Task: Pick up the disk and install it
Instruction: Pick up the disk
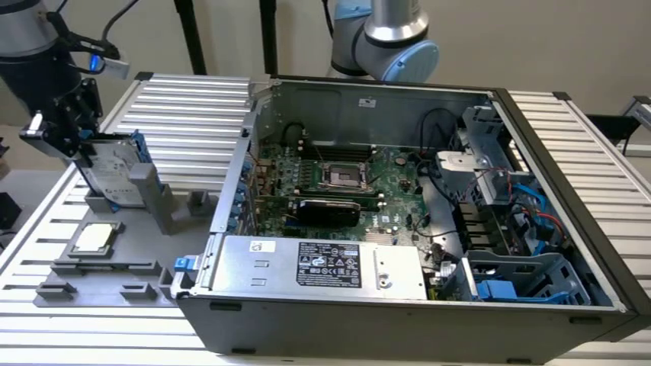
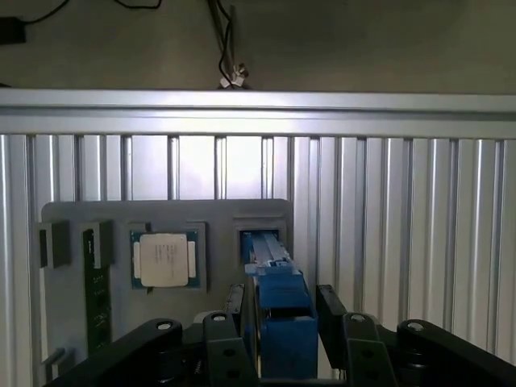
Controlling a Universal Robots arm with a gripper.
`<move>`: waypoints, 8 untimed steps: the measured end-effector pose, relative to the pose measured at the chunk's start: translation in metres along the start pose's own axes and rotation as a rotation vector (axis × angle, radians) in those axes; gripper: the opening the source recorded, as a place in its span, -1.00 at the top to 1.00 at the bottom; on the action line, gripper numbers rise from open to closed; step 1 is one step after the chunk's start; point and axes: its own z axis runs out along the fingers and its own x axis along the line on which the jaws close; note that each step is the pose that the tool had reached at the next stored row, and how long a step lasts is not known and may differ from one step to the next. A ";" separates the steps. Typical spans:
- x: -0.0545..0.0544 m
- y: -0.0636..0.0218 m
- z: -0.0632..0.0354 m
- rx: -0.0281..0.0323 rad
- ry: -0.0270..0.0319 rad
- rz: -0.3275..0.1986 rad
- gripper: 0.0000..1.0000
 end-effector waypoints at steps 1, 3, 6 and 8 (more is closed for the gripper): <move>0.000 0.0000 0.0000 -0.0001 0.0000 -0.002 0.04; 0.000 0.0001 0.0000 -0.0001 0.0001 -0.005 0.08; 0.000 0.0001 0.0000 -0.0003 0.0003 -0.011 0.22; 0.000 0.0001 0.0001 -0.0003 0.0003 -0.015 0.22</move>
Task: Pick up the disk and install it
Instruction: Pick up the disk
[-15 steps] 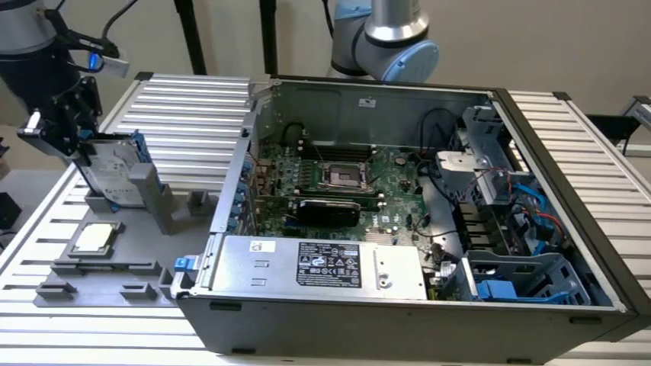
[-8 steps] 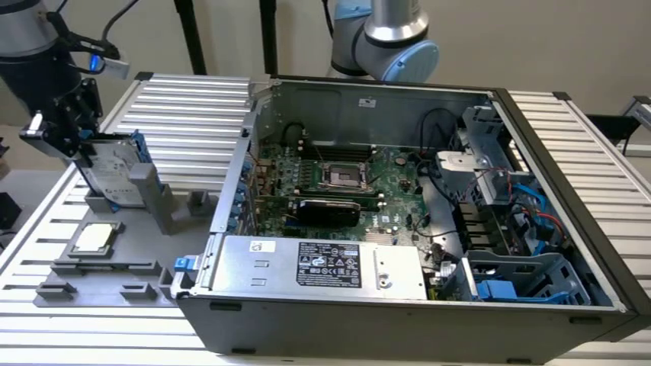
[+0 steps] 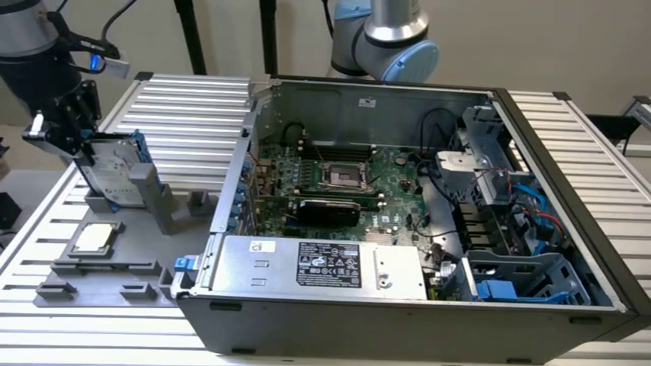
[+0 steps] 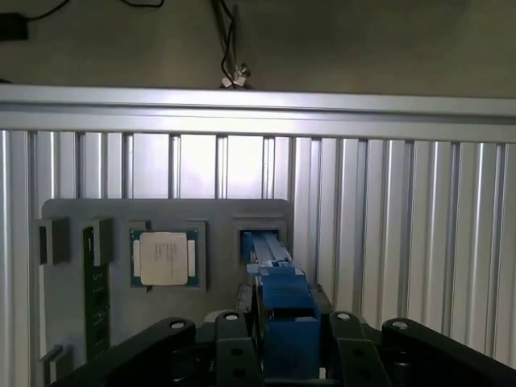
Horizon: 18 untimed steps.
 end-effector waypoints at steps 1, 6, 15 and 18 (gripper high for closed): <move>0.000 0.0000 0.0000 -0.0001 0.0003 -0.001 0.22; 0.000 0.0000 0.0000 -0.0001 0.0001 -0.003 0.34; 0.007 0.0001 -0.0001 0.0000 -0.0005 -0.003 0.34; 0.009 0.0001 -0.0002 -0.0001 -0.0009 -0.003 0.34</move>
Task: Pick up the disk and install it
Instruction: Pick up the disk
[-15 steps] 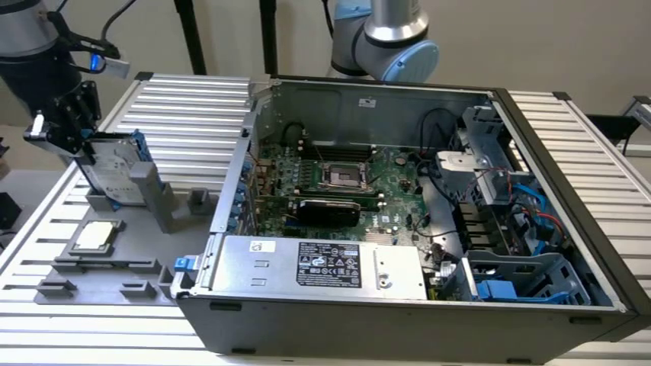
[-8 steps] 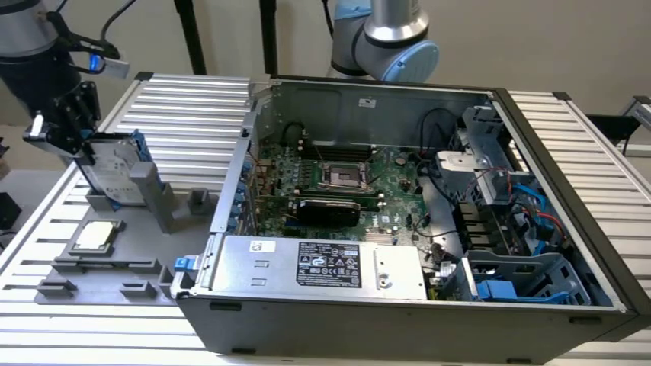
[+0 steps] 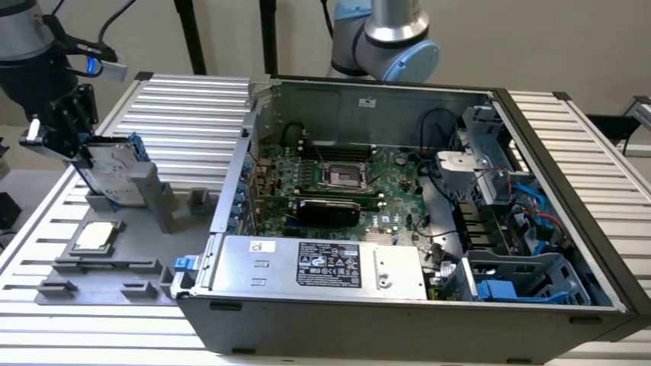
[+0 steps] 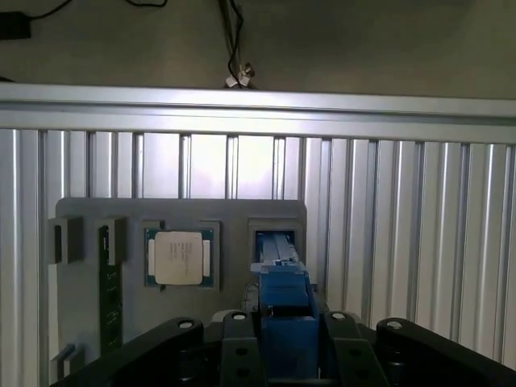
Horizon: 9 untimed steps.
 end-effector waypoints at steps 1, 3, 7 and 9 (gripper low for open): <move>0.000 0.0000 0.0000 0.0001 0.0001 0.000 0.34; 0.000 0.0000 0.0000 0.0000 0.0000 0.000 0.35; 0.001 0.0000 -0.0001 -0.0001 -0.0031 0.000 0.35; 0.001 0.0000 0.0000 0.0008 -0.0085 0.000 0.35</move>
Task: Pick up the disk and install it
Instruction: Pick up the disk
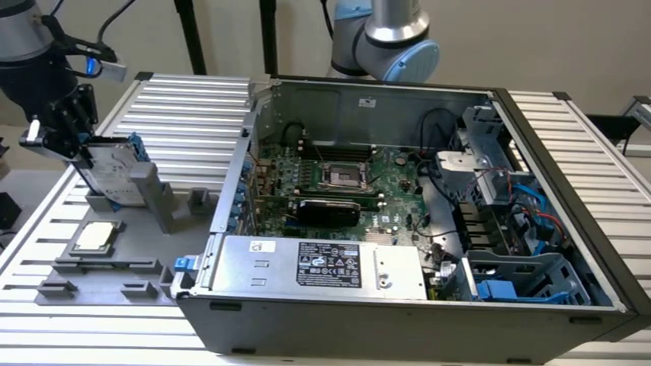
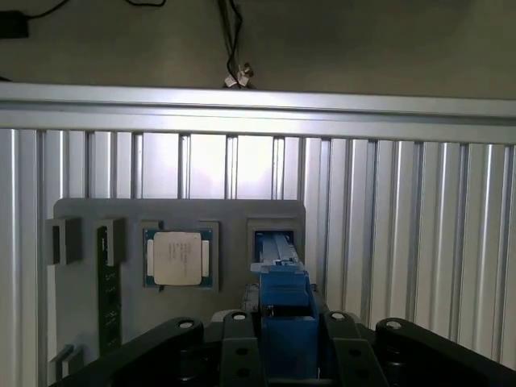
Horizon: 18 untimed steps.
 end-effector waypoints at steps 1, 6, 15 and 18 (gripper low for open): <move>0.001 0.0000 -0.0001 0.0006 -0.0037 0.000 0.35; 0.003 0.0001 -0.0002 0.0026 -0.0130 0.000 0.35; 0.003 0.0001 -0.0001 0.0027 -0.0134 0.000 0.35; 0.003 0.0001 -0.0001 0.0027 -0.0134 0.000 0.35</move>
